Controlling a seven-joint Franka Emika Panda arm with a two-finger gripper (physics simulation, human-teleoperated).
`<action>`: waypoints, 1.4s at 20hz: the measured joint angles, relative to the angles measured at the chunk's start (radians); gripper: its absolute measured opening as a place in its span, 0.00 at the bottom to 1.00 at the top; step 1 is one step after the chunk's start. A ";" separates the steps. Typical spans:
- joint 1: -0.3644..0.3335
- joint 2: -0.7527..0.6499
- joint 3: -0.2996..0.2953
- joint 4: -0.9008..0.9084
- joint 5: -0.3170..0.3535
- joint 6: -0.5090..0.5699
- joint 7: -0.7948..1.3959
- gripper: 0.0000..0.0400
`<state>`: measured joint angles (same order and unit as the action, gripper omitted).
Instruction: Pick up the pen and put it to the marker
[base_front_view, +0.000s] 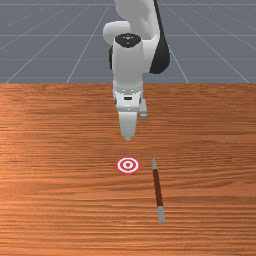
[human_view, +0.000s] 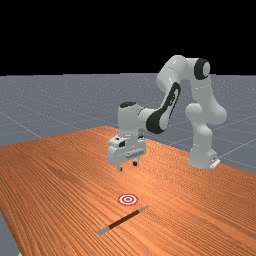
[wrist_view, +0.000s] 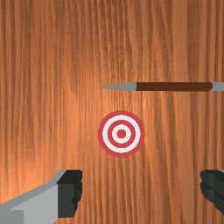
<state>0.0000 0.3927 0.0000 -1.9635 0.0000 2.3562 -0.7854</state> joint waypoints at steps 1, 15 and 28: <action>0.002 -0.001 -0.003 -0.001 0.004 -0.003 0.019 1.00; 0.064 -0.110 -0.178 -0.097 0.233 -0.202 1.263 0.78; 0.121 0.289 -0.061 0.358 0.368 -0.157 1.352 1.00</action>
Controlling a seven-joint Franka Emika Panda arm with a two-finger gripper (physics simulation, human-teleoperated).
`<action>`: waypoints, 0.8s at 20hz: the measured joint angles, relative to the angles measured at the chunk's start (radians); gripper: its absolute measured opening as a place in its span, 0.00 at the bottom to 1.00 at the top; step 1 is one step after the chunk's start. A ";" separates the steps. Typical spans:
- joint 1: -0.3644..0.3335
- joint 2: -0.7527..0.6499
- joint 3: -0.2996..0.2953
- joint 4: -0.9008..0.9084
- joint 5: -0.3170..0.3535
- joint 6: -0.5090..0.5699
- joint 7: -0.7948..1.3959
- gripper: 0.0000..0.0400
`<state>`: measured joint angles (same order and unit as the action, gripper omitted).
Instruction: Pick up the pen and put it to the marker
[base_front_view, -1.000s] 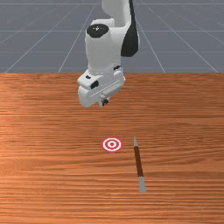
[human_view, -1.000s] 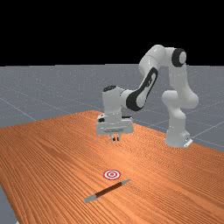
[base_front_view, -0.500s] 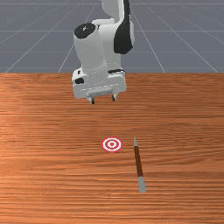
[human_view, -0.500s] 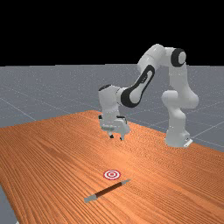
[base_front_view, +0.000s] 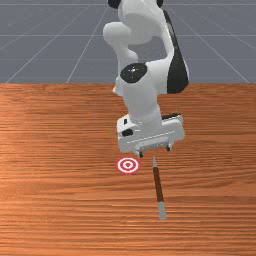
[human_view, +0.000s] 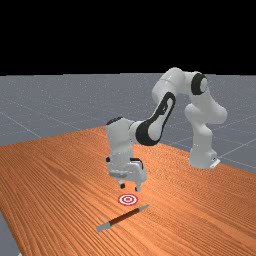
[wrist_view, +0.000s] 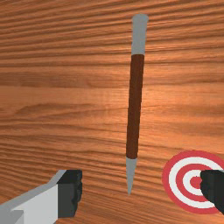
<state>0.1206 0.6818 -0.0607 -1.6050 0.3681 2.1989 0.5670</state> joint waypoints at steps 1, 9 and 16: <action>0.007 0.054 0.006 0.061 0.000 -0.002 0.010 1.00; 0.022 0.257 0.006 0.288 -0.006 0.008 0.059 1.00; 0.062 0.319 -0.040 0.338 -0.062 0.002 0.112 1.00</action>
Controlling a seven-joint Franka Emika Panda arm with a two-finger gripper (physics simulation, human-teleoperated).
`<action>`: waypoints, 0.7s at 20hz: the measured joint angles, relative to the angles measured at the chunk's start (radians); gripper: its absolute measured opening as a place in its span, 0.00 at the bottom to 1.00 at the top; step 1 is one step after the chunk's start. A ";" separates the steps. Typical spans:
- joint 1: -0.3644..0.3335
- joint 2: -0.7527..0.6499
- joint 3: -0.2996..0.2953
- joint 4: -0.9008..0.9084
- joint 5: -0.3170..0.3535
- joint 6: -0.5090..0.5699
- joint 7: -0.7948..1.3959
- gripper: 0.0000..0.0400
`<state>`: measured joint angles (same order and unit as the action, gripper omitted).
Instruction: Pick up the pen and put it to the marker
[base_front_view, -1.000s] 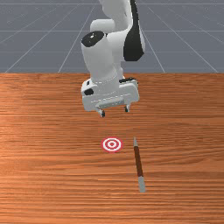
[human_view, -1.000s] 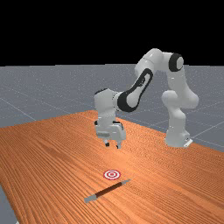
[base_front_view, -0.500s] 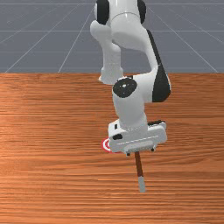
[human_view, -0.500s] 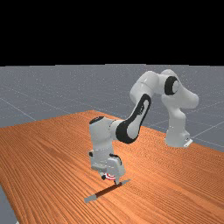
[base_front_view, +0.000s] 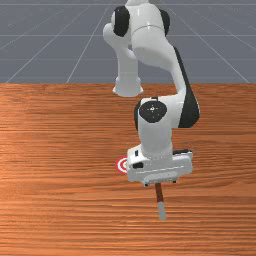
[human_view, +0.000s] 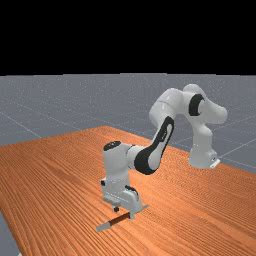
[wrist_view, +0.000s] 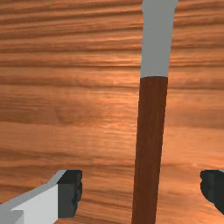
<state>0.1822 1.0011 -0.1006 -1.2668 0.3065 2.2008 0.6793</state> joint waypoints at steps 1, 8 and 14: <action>0.007 0.006 -0.008 0.005 -0.008 0.000 0.011 1.00; 0.068 0.027 -0.072 0.016 -0.070 0.029 0.091 1.00; 0.087 0.025 -0.085 0.007 -0.085 0.082 0.093 0.15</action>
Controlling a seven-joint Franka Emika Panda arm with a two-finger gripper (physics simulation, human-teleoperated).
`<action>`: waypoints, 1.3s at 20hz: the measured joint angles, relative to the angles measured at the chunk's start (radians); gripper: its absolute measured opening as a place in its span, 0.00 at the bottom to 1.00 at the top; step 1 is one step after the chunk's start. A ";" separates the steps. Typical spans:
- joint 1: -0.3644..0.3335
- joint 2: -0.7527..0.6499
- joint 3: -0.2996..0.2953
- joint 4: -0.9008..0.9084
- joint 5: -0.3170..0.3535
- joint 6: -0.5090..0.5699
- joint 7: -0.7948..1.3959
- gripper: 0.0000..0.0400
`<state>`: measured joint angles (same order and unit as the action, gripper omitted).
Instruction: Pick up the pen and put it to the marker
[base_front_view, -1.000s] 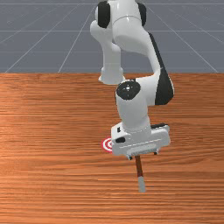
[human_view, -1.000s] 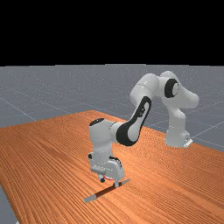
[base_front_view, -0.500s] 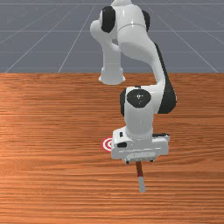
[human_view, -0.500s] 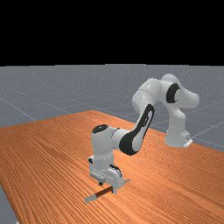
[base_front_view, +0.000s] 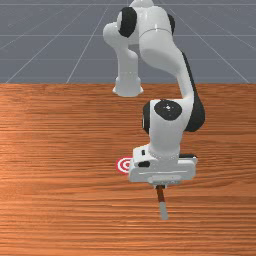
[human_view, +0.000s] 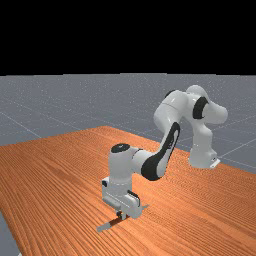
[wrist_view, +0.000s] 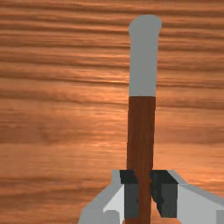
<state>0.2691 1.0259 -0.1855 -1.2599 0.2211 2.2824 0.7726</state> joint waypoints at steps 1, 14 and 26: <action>0.002 0.000 0.000 0.000 -0.001 0.002 0.000 0.14; 0.040 -0.163 -0.011 -0.339 0.000 0.189 -0.029 0.00; 0.012 -0.298 -0.043 -0.590 0.004 0.337 -0.083 0.92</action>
<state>0.2807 0.7284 -0.2290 -1.8502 0.2249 2.6194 0.6894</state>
